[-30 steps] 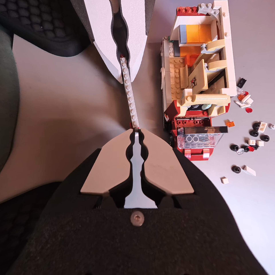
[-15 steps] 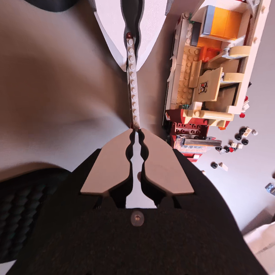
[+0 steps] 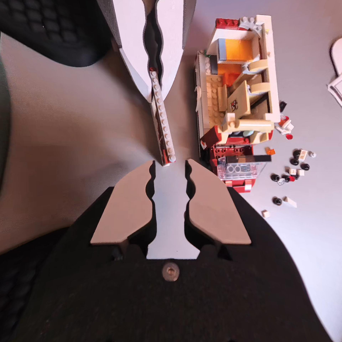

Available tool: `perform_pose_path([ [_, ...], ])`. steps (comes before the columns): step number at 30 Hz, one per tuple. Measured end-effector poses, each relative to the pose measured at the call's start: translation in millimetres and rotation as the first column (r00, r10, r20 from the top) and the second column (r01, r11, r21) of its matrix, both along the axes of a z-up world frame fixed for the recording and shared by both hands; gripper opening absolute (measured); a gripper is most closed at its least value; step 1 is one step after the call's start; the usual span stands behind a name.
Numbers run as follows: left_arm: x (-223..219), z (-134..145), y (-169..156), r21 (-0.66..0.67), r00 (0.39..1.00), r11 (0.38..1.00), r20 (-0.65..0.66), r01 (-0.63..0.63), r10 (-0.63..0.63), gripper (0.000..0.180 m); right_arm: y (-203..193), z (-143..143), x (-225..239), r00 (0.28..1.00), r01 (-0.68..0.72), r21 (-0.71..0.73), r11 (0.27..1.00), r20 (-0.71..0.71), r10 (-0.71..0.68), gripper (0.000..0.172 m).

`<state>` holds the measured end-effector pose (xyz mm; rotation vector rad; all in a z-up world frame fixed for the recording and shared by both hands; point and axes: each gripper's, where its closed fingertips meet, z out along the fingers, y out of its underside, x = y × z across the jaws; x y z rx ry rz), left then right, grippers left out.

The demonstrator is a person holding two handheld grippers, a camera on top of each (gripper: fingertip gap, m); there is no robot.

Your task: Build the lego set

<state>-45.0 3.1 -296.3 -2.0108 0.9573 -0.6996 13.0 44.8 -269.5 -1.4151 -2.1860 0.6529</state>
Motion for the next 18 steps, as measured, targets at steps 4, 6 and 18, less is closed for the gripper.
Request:
perform_pose_path([
  [4, 1, 0, -1, -0.031, 1.000, 0.999, 0.023, 0.013, -0.012, 0.008, 0, -19, -4, 0.992, 0.055, -0.049, 0.997, -0.110, -0.060, 0.030],
  [6, 2, 0, -2, -0.036, 0.999, 0.999, 0.028, 0.026, -0.025, 0.008, -5, -25, -8, 0.991, 0.055, -0.110, 0.992, -0.112, -0.068, 0.024],
  [18, 0, 5, 4, 0.282, 0.981, 0.957, -0.194, 0.059, -0.004, 0.051, -14, -11, 2, 0.978, 0.192, -0.710, 0.678, 0.078, -0.195, 0.012],
])
